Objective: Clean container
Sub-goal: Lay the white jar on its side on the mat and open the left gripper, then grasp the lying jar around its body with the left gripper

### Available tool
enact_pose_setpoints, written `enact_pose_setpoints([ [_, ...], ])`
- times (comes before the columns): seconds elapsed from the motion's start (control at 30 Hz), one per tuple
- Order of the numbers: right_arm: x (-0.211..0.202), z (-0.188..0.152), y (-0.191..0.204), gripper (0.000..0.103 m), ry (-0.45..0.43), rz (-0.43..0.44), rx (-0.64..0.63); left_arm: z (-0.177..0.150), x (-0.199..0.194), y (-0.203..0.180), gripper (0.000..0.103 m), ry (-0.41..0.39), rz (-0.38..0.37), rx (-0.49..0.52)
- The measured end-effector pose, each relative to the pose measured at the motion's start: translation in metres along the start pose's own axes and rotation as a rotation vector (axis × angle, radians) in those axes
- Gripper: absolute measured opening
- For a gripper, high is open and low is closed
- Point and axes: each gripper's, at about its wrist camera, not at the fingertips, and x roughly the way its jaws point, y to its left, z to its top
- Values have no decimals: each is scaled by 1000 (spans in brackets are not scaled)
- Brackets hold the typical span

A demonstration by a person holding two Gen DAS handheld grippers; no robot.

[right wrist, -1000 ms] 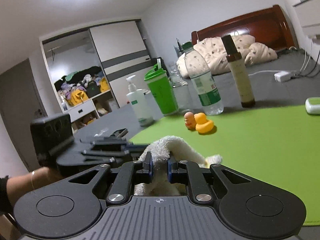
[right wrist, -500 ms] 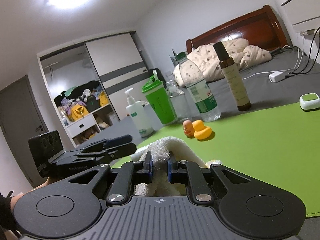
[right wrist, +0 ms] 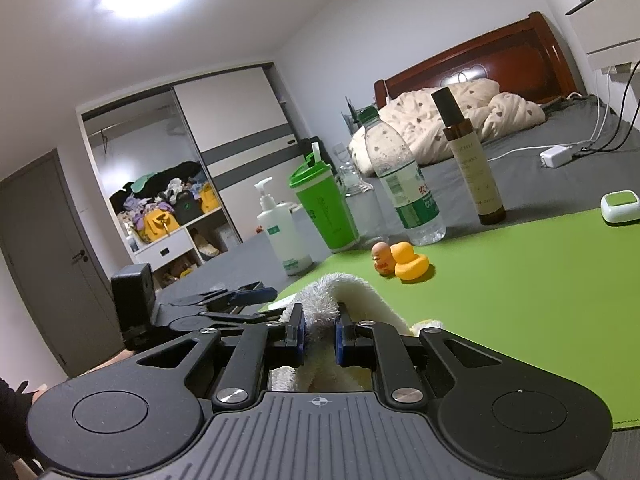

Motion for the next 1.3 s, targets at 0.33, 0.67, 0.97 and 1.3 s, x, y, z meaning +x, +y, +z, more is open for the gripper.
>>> enact_pose_setpoints([
  [0.33,-2,-2,1,13,1,-1,4,-9,7,-5,84,12,-14,-23],
  [0.67,-3,-4,2,13,6,6,-1,-15,9,1,74,10,11,-59],
  [0.97,-1,-3,2,13,6,10,-4,-13,13,1,57,29,13,-55],
  [1.3,-1,-4,0,13,7,3,-2,-13,9,-5,43,12,-9,-48],
])
